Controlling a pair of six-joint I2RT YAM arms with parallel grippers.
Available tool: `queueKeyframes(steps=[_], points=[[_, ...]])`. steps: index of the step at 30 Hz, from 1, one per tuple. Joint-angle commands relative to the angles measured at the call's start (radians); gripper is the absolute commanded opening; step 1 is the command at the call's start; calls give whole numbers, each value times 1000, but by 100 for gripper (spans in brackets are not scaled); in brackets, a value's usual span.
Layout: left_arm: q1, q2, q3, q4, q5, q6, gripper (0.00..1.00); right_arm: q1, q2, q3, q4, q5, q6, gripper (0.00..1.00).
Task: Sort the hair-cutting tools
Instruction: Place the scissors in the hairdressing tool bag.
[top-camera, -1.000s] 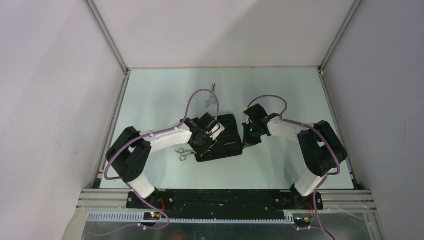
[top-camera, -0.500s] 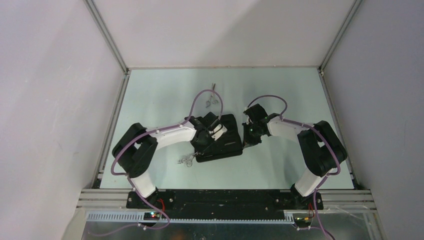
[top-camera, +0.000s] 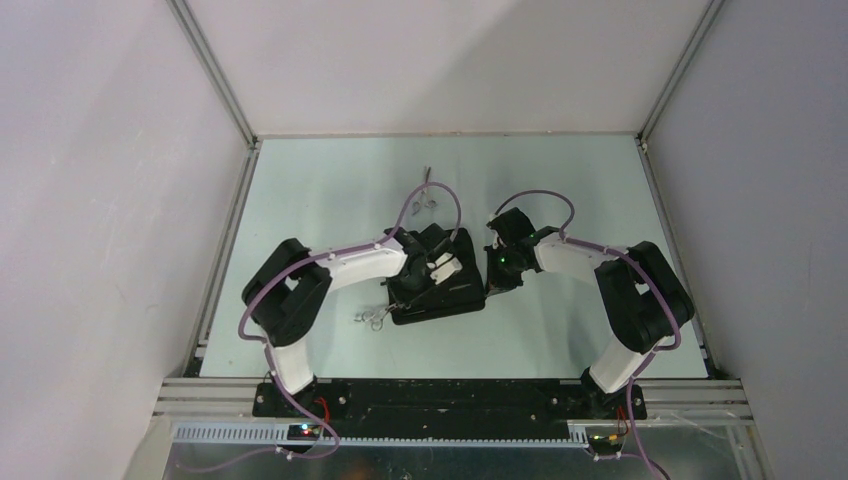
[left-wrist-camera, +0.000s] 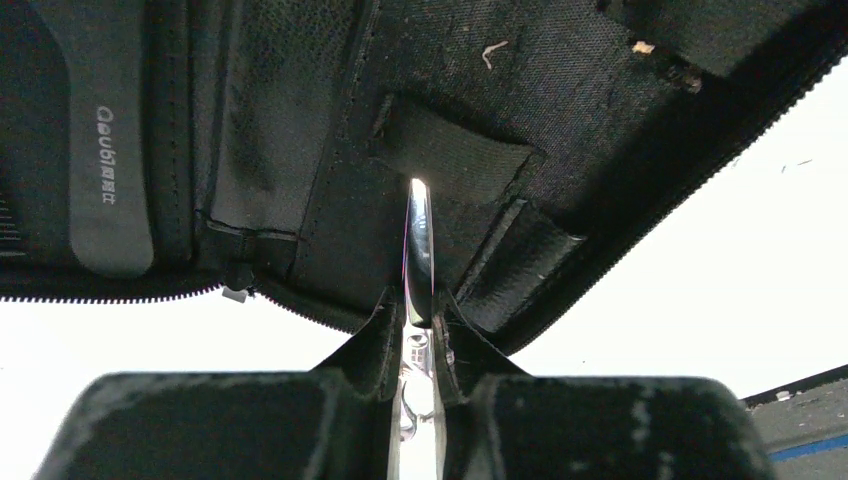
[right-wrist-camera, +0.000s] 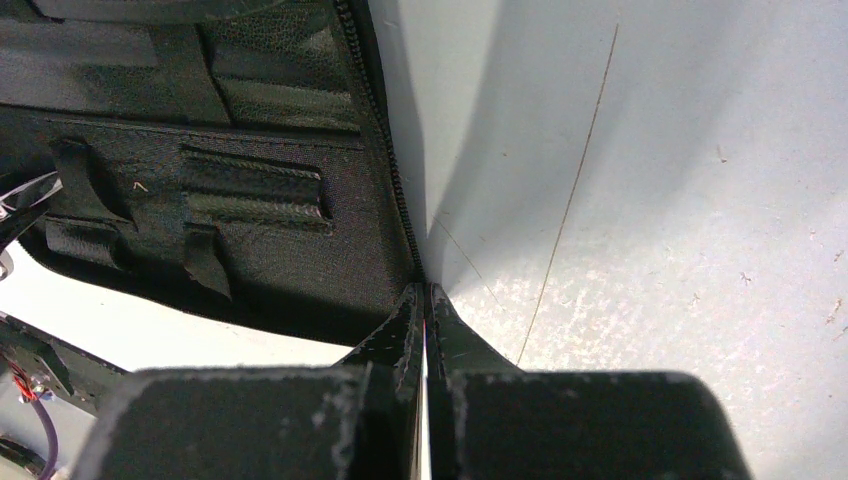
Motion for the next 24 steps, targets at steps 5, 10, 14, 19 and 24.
queueKeyframes(steps=[5, 10, 14, 19, 24], points=[[-59, 74, 130, 19, 56, 42, 1, 2, 8, -25, -18, 41, -33, 0], [-80, 118, 210, -1, 59, 64, 3, 6, 10, -25, -13, 32, -31, 0], [-88, 144, 243, 4, 47, 86, 10, 12, 12, -26, -5, 23, -28, 0], [-88, 135, 265, 9, -19, 78, 40, 17, 18, -24, 1, 18, -24, 0], [-87, 10, 209, 9, -80, 13, 61, 19, 17, -24, 1, 18, -24, 0]])
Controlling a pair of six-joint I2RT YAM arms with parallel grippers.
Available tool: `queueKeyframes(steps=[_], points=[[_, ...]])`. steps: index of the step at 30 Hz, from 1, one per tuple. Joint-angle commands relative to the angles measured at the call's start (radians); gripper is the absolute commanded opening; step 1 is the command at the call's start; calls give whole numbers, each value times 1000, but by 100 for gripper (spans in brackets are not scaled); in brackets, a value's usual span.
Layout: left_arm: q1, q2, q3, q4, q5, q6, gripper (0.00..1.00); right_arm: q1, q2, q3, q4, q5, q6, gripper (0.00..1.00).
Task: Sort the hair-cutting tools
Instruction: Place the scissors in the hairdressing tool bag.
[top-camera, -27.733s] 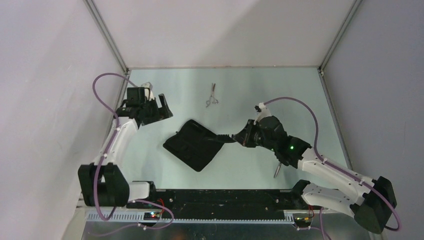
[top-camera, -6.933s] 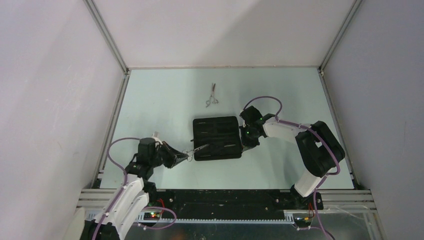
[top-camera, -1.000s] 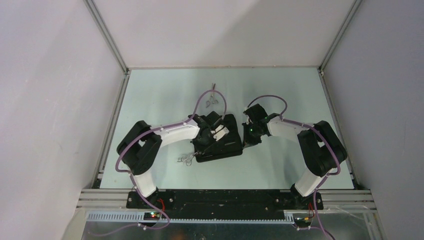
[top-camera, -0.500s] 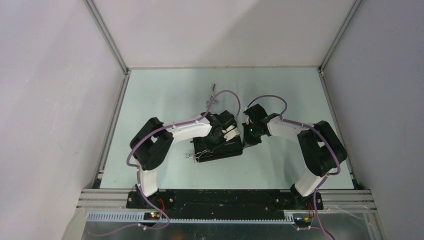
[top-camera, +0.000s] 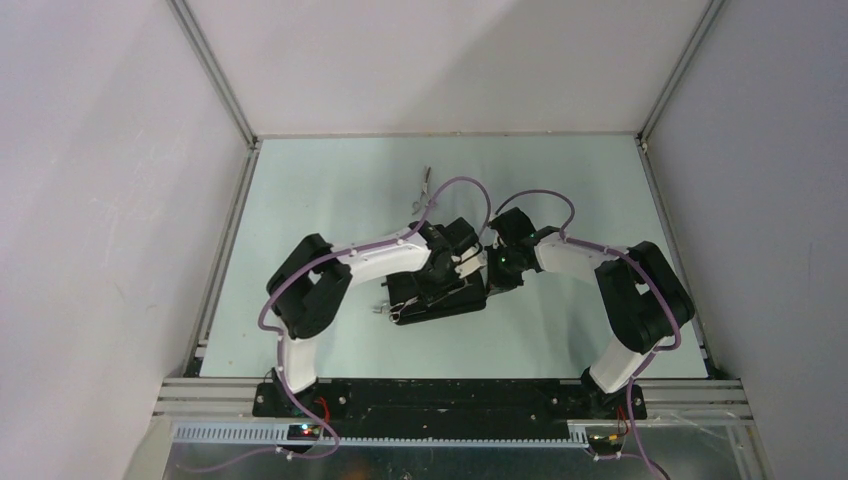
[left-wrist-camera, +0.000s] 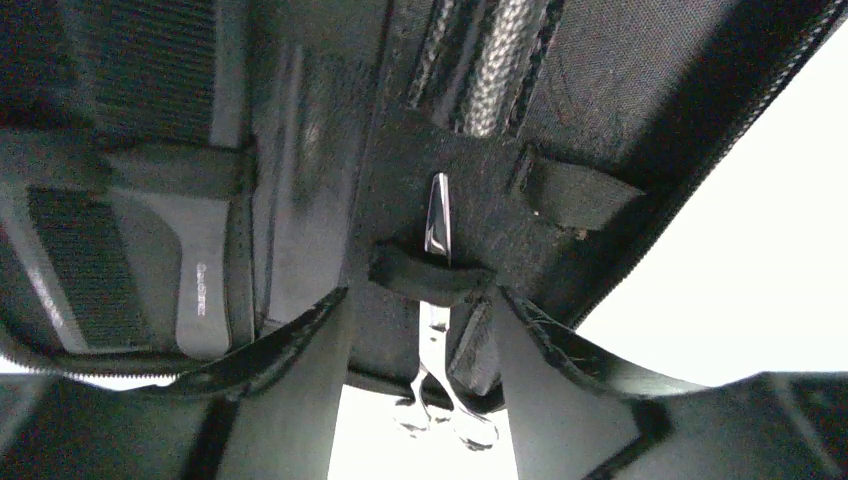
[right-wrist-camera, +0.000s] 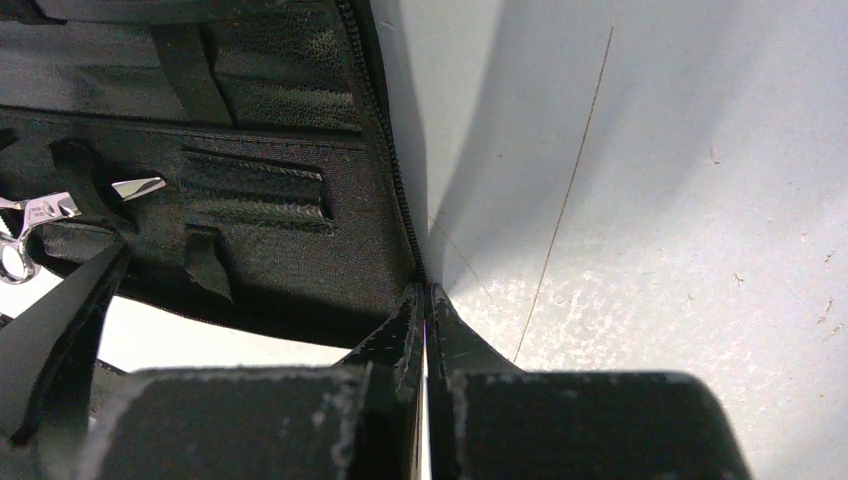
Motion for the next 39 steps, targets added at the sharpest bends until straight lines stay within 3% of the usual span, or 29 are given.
queueKeyframes(steps=[1, 4, 8, 13, 16, 19, 25, 35, 39], points=[[-10, -155, -25, 60, -60, -59, 66, 15, 17, -25, 1, 18, -16, 0], [-4, -276, -95, 84, -95, -155, 75, 17, 19, -25, 1, 18, -16, 0], [62, -434, -215, 111, -102, -379, 76, 16, 19, -25, 0, 21, -16, 0], [223, -649, -495, 243, 12, -728, 73, 17, 25, -24, 1, 21, -15, 0], [320, -749, -607, 302, 115, -863, 70, 16, 25, -25, 1, 21, -14, 0], [346, -783, -687, 304, 170, -977, 66, 15, 27, -25, 1, 21, -12, 0], [347, -779, -776, 389, 218, -1087, 54, 16, 29, -24, 1, 21, -11, 0], [347, -673, -751, 454, 218, -1100, 30, 15, 28, -25, 0, 24, -10, 0], [347, -672, -748, 430, 210, -1103, 28, 15, 29, -25, 1, 23, -10, 0]])
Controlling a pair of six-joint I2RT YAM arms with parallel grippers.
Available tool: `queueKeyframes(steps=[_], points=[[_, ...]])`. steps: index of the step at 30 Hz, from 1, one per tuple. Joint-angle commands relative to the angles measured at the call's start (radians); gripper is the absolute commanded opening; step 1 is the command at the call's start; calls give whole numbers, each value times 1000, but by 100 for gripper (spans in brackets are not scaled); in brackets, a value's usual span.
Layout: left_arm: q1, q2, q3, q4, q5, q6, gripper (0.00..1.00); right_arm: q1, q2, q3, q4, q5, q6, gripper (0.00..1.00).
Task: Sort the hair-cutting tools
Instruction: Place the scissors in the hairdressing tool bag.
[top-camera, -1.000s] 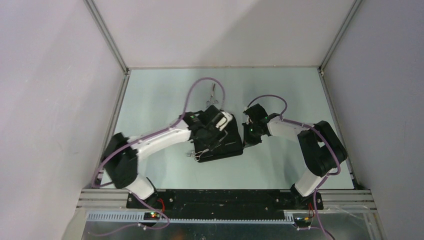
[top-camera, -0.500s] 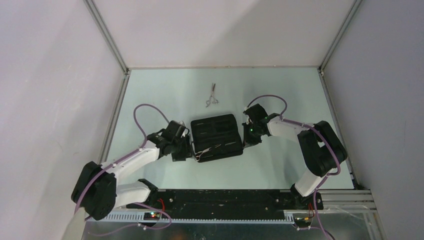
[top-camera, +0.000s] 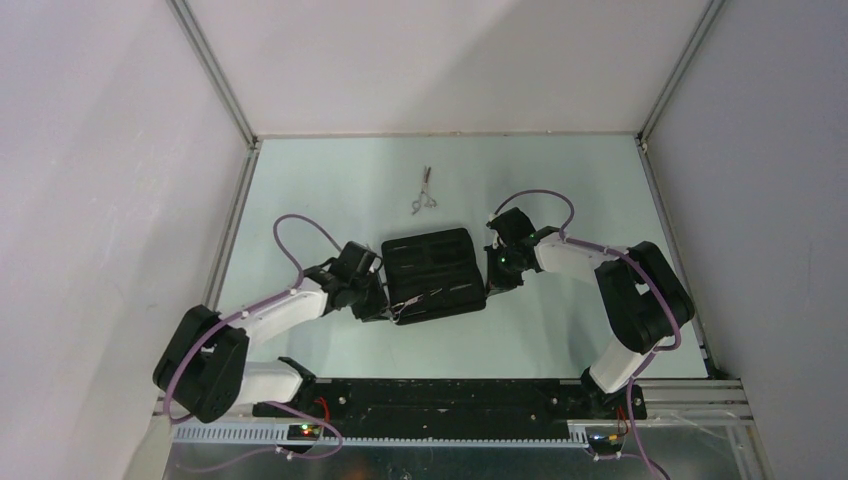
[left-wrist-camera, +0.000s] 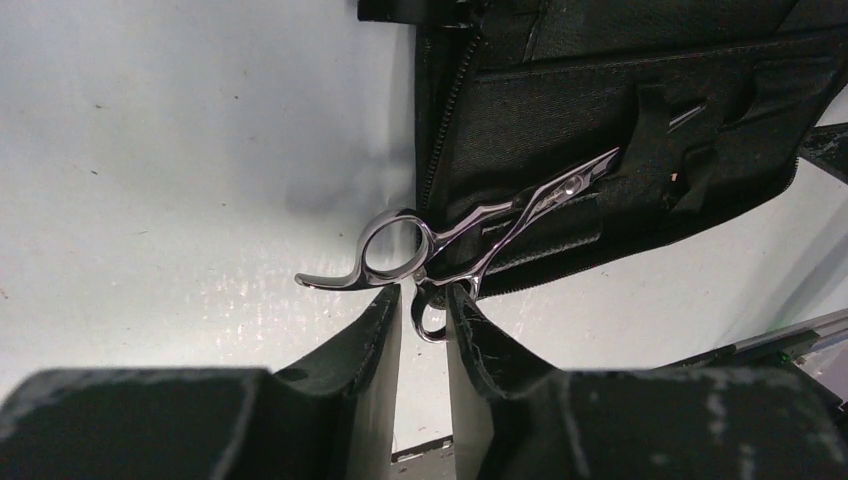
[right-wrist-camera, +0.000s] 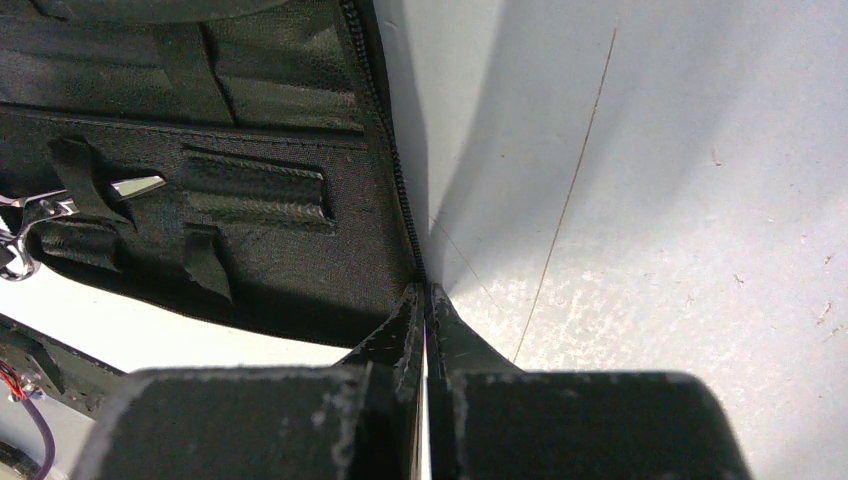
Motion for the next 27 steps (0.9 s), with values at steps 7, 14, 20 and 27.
queueKeyframes(steps=[7, 14, 20, 27], points=[[3, -3, 52, 2, 2, -11, 9, 13, 27, -25, -1, 22, -4, 0], [-17, 48, 171, -76, -43, 105, 0, 14, 27, -25, 0, 20, -6, 0], [-63, 93, 254, -221, -126, 212, 0, 14, 28, -25, 1, 18, -7, 0], [-65, 79, 207, -246, -177, 306, 0, 14, 34, -26, 5, 14, -10, 0]])
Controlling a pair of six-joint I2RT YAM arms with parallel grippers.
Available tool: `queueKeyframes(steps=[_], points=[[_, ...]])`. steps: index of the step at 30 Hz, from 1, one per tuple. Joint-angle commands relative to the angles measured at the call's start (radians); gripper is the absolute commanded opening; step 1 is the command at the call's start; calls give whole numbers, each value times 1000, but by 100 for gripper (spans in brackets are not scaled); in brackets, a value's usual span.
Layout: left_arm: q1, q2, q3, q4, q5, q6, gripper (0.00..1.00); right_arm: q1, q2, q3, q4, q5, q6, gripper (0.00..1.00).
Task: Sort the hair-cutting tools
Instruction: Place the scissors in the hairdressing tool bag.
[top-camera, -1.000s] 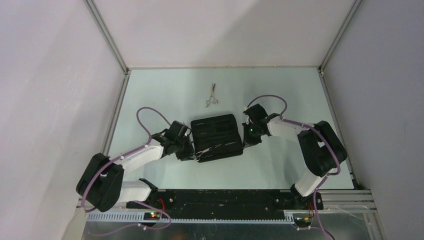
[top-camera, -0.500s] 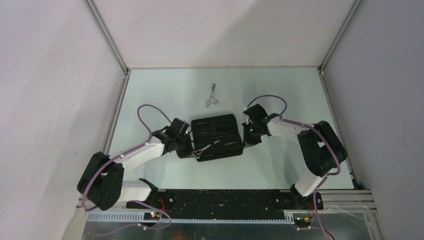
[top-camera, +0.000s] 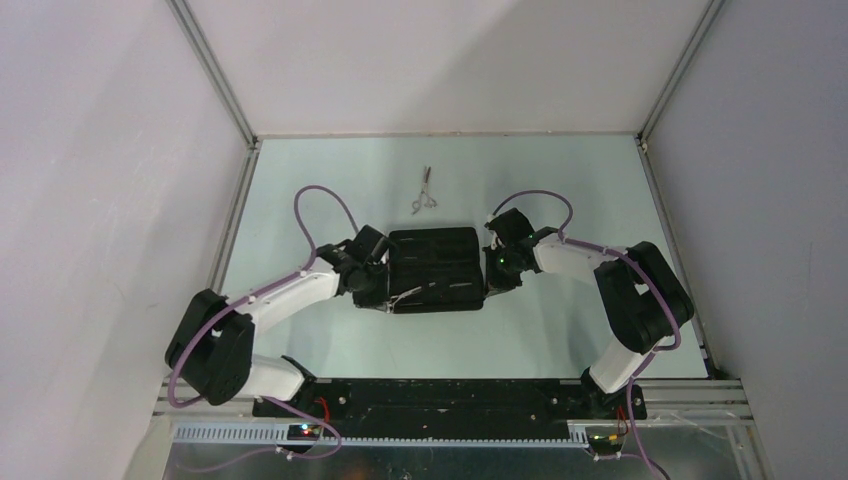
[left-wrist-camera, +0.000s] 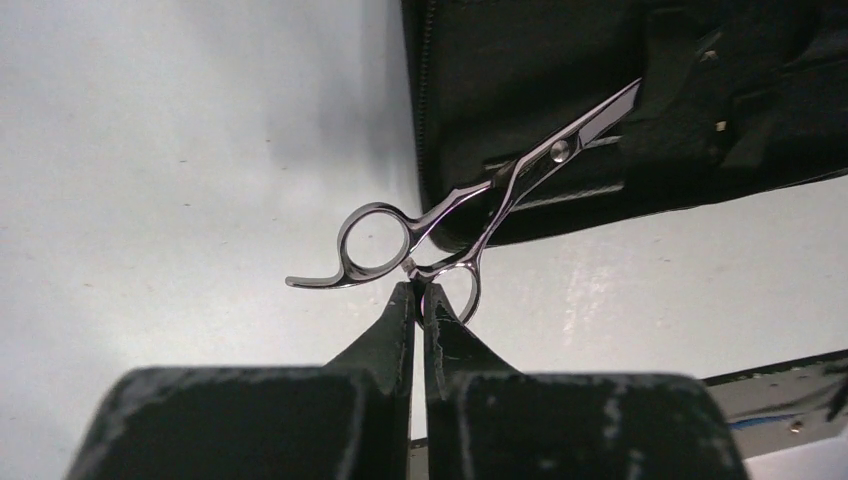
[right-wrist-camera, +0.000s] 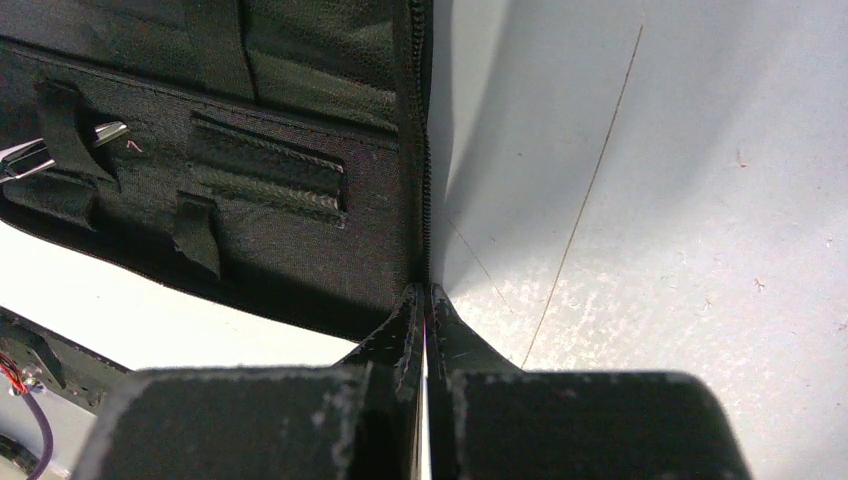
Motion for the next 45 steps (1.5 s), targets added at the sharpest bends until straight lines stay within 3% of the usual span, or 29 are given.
queueKeyframes(steps=[1, 11, 22, 32, 45], points=[[-5, -12, -13, -21, -55, 106, 0, 6, 35, -24, 2, 20, -11, 0], [-32, 50, 58, 20, -121, 340, 0, 12, 34, -23, 6, 23, -21, 0], [-118, 146, 148, 47, -214, 494, 0, 13, 17, -20, -7, 45, -62, 0], [-158, 193, 170, 82, -217, 476, 2, 18, 18, -9, -12, 46, -77, 0], [-212, 249, 195, 142, -188, 569, 6, 29, 17, -9, -1, 41, -92, 0]])
